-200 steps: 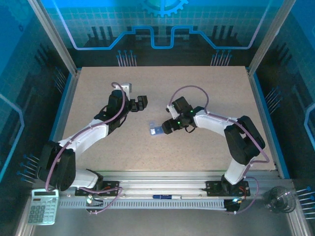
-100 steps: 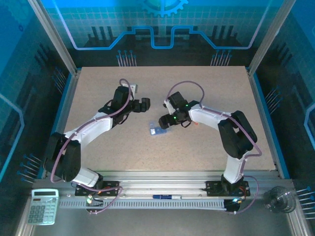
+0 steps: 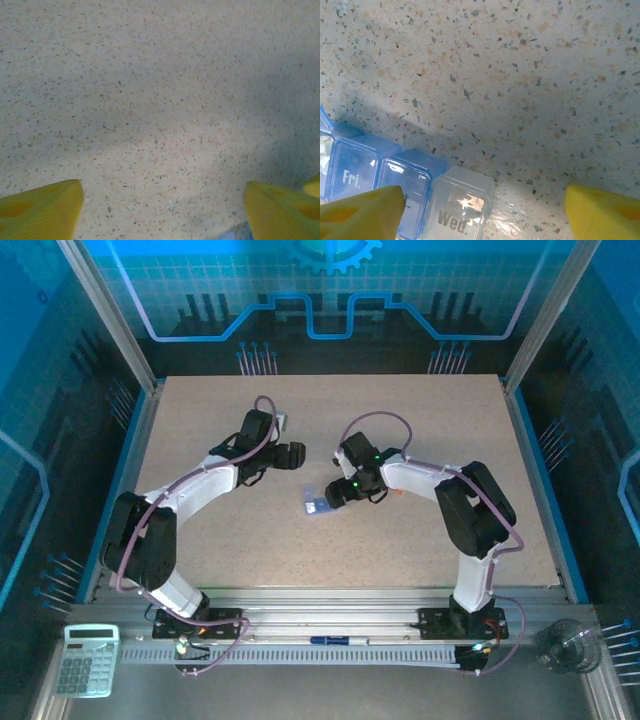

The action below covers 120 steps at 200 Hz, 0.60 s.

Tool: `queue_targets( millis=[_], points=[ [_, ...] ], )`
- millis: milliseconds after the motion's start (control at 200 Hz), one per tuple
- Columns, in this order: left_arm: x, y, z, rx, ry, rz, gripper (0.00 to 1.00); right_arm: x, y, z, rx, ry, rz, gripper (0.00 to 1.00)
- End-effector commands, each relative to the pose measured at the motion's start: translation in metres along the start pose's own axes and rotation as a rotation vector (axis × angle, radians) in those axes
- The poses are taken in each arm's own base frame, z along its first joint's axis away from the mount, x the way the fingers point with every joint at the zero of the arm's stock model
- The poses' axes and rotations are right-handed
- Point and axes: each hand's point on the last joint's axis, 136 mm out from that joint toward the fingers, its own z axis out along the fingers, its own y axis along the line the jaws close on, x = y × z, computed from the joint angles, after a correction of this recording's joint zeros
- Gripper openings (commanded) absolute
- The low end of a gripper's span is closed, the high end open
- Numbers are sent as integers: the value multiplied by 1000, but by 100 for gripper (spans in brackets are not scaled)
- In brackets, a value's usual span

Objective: Sort the pills into containers

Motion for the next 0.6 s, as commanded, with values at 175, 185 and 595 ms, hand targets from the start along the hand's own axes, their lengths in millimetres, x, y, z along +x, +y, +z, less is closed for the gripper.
queue_targets(
  millis=[175,185,595],
  points=[
    [10,-12,7,46,108,55,16,30,-16,20,47,90,41,82],
    [11,-11,8,45,112,56,11,30,-16,20,47,89,42,82],
    [53,-23,44,68,384,65,0,33,-18,22,55,94,53,82]
  ],
)
